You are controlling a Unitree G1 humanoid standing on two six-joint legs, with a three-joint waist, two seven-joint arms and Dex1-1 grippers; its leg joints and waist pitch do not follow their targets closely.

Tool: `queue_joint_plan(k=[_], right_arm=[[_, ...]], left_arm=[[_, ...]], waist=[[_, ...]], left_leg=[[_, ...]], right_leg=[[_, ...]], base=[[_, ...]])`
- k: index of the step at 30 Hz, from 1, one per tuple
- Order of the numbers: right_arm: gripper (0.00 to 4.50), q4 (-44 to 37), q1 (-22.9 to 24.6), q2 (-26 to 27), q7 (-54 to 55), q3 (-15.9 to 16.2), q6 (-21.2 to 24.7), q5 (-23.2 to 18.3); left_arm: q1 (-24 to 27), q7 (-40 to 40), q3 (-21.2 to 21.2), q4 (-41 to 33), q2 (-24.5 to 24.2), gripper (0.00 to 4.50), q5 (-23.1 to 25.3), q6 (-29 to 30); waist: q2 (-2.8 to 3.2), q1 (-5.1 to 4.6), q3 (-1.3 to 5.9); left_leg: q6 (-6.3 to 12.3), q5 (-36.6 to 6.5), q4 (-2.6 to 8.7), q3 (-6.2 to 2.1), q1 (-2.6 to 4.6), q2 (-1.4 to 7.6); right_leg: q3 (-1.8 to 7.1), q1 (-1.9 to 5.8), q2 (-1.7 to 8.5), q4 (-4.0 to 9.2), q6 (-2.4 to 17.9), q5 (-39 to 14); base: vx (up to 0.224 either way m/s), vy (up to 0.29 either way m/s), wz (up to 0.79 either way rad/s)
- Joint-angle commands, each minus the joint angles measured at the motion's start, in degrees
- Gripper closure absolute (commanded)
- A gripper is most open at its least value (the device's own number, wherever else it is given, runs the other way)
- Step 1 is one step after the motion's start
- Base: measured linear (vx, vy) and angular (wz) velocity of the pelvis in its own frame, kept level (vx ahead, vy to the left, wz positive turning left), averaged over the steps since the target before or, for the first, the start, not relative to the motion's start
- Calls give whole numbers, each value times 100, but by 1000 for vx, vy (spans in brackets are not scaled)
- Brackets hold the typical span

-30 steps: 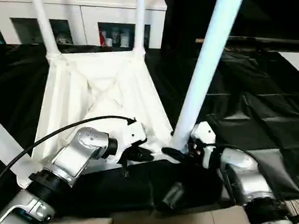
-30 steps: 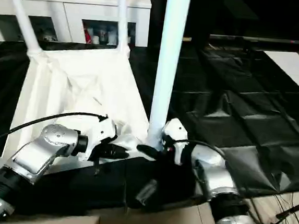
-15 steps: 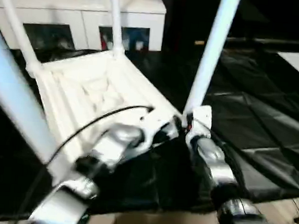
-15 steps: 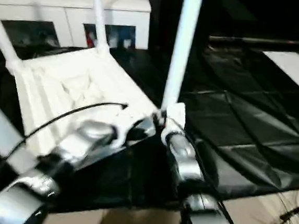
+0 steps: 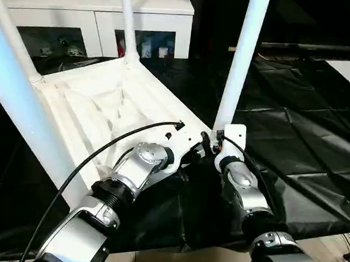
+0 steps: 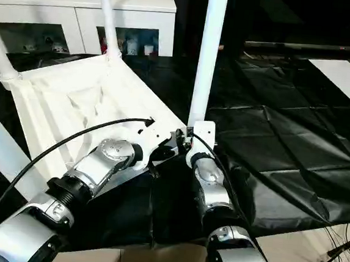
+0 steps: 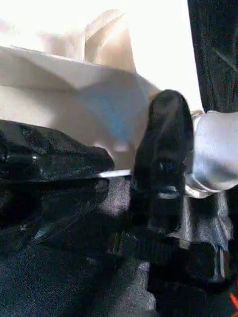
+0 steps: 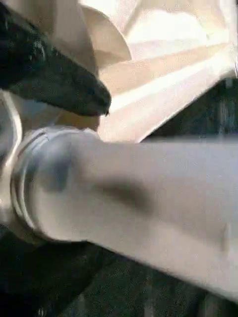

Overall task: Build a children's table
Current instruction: Rotate leg to tighten

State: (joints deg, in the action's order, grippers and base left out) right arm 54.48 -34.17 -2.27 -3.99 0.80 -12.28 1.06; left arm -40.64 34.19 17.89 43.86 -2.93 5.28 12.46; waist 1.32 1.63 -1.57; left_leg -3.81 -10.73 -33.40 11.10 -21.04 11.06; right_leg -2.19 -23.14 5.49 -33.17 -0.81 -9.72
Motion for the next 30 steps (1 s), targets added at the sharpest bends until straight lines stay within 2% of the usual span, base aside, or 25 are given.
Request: queue_joint_plan(k=[1, 4, 5, 6, 7, 8, 9, 10, 11, 12, 14, 16, 17, 18, 19, 21, 23, 24, 25, 26, 27, 28, 29, 30], right_arm=[[54, -236, 204, -214, -482, 115, -99, 75], [54, -472, 366, -364, -1042, 132, -213, -66], [54, -843, 591, -600, -1719, 176, -230, -244], [54, -994, 671, -693, -1995, 179, -163, -351], [54, -1317, 839, -888, -2593, 176, 14, -600], [54, -1467, 918, -1008, -2889, 197, 143, -703], [54, -1642, 1025, -1197, -3253, 270, 236, -784], [54, -1870, 1182, -1465, -3769, 381, 324, -899], [54, -1969, 1249, -1576, -3988, 419, 359, -960], [54, -2441, 1530, -2035, -4825, 417, 620, -1305], [54, -2564, 1595, -2136, -5018, 397, 728, -1411], [54, -2866, 1755, -2393, -5396, 301, 948, -1639], [54, -2934, 1793, -2477, -5456, 228, 1036, -1702], [54, -2958, 1816, -2561, -5490, 136, 1108, -1745], [54, -2978, 1844, -2658, -5564, 39, 1204, -1813], [54, -3109, 2031, -2956, -5884, -85, 1381, -2007], [54, -3204, 2145, -3094, -6050, -78, 1469, -2079], [54, -3360, 2332, -3287, -6282, -26, 1547, -2114], [54, -3441, 2432, -3364, -6396, 8, 1587, -2127], [54, -3455, 2446, -3375, -6411, 12, 1596, -2131], [54, -3581, 2575, -3442, -6514, 43, 1649, -2155], [54, -3603, 2589, -3442, -6513, 45, 1662, -2159], [54, -3729, 2660, -3434, -6504, 43, 1750, -2183], [54, -3842, 2696, -3380, -6424, 34, 1795, -2185]], left_arm=[[267, 67, 13, 199, -66, 450, 8, -224], [286, 138, 34, 203, -108, 450, 12, -308], [321, 249, 80, 170, -182, 450, 36, -444], [338, 315, 97, 144, -212, 450, 35, -485], [373, 471, 131, 83, -279, 450, 29, -576], [399, 596, 168, 37, -325, 450, 28, -648], [427, 704, 186, -11, -373, 450, 34, -669], [452, 810, 213, -54, -439, 450, 54, -731], [460, 869, 231, -71, -472, 450, 63, -780], [531, 1288, 321, -225, -651, 450, 39, -1040], [557, 1422, 352, -282, -701, 450, 26, -1132], [654, 1811, 422, -525, -845, 450, -54, -1326], [692, 1949, 435, -639, -907, 450, -97, -1363], [739, 2117, 459, -772, -986, 450, -143, -1398], [785, 2239, 463, -888, -1057, 450, -179, -1406], [902, 2532, 512, -1149, -1248, 450, -232, -1414], [939, 2616, 534, -1215, -1315, 450, -227, -1442], [999, 2798, 558, -1299, -1396, 450, -249, -1489], [1023, 2871, 561, -1324, -1417, 450, -263, -1532], [1027, 2881, 560, -1328, -1420, 450, -265, -1539], [1044, 2935, 547, -1341, -1431, 450, -280, -1579], [1042, 2938, 545, -1336, -1431, 450, -281, -1589], [1039, 2961, 531, -1332, -1437, 450, -289, -1627], [1022, 3003, 508, -1310, -1437, 450, -313, -1659]], waist=[[-124, -16, 260], [-133, 3, 260], [-119, 15, 265], [-142, 34, 260], [-133, 38, 247], [-89, 50, 256], [-120, 21, 252], [-107, 30, 252], [-123, 35, 255], [-124, 45, 257], [-132, 60, 261], [-144, 57, 255], [-124, 60, 244], [-135, 61, 254], [-122, 66, 254], [-106, 104, 262], [-105, 147, 265], [-85, 184, 276], [-75, 201, 283], [-86, 203, 277], [-67, 220, 285], [-84, 211, 280], [-81, 209, 267], [-49, 217, 262]], left_leg=[[276, -1779, 450, -63, 21, 132], [415, -1727, 438, -52, 8, 133], [442, -1658, 431, -49, 16, 140], [524, -1637, 427, -50, 1, 147], [611, -1669, 435, -47, -1, 145], [611, -1643, 430, -62, -4, 157], [646, -1604, 436, -57, -32, 149], [631, -1620, 444, -67, -33, 158], [649, -1671, 429, -59, -21, 158], [675, -1630, 424, -56, -20, 166], [723, -1566, 422, -61, -23, 182], [722, -1552, 430, -64, -39, 186], [687, -1591, 435, -59, -13, 200], [643, -1589, 437, -67, -8, 205], [624, -1541, 434, -54, 21, 221], [614, -1481, 428, -43, 41, 230], [652, -1342, 418, -37, 25, 240], [684, -1247, 399, -24, 46, 235], [738, -1104, 381, -20, 33, 237], [763, -1060, 378, -14, 18, 229], [776, -1029, 369, -17, 10, 225], [787, -1060, 366, -7, 9, 226], [752, -1195, 375, -9, 10, 223], [722, -1242, 381, -14, 14, 226]], right_leg=[[113, 174, 200, 461, 864, -2098], [117, 192, 202, 455, 935, -1934], [123, 187, 206, 445, 974, -1862], [117, 215, 199, 449, 970, -1786], [118, 234, 191, 462, 969, -1777], [120, 236, 204, 443, 988, -1758], [110, 246, 185, 448, 1008, -1734], [103, 252, 192, 447, 1008, -1791], [102, 249, 190, 467, 992, -1889], [113, 250, 195, 472, 1024, -1860], [121, 252, 208, 456, 1073, -1755], [110, 256, 213, 452, 1086, -1862], [115, 220, 222, 467, 1106, -1966], [114, 227, 223, 453, 1116, -2001], [126, 201, 215, 451, 1183, -1868], [126, 202, 200, 416, 1291, -1587], [127, 223, 203, 372, 1362, -1252], [126, 228, 184, 352, 1398, -1024], [123, 243, 194, 316, 1478, -730], [117, 254, 189, 316, 1494, -660], [108, 272, 198, 295, 1519, -582], [106, 266, 196, 307, 1524, -587], [101, 265, 206, 329, 1488, -844], [104, 262, 213, 338, 1465, -954]], base=[[0, 0, 0], [0, 0, 0], [0, 0, 0], [0, 0, 0], [0, 0, 0], [0, 0, 0], [0, 0, 0], [0, 0, 0], [0, 0, 0], [0, 0, 0], [0, 0, 0], [0, 0, 0], [0, 0, 0], [0, 0, 0], [0, 0, 0], [0, 0, 0], [0, 0, 0], [0, 0, 0], [0, 0, 0], [0, 0, 0], [0, 0, 0], [0, 0, 0], [0, 0, 0], [0, 0, 0]])
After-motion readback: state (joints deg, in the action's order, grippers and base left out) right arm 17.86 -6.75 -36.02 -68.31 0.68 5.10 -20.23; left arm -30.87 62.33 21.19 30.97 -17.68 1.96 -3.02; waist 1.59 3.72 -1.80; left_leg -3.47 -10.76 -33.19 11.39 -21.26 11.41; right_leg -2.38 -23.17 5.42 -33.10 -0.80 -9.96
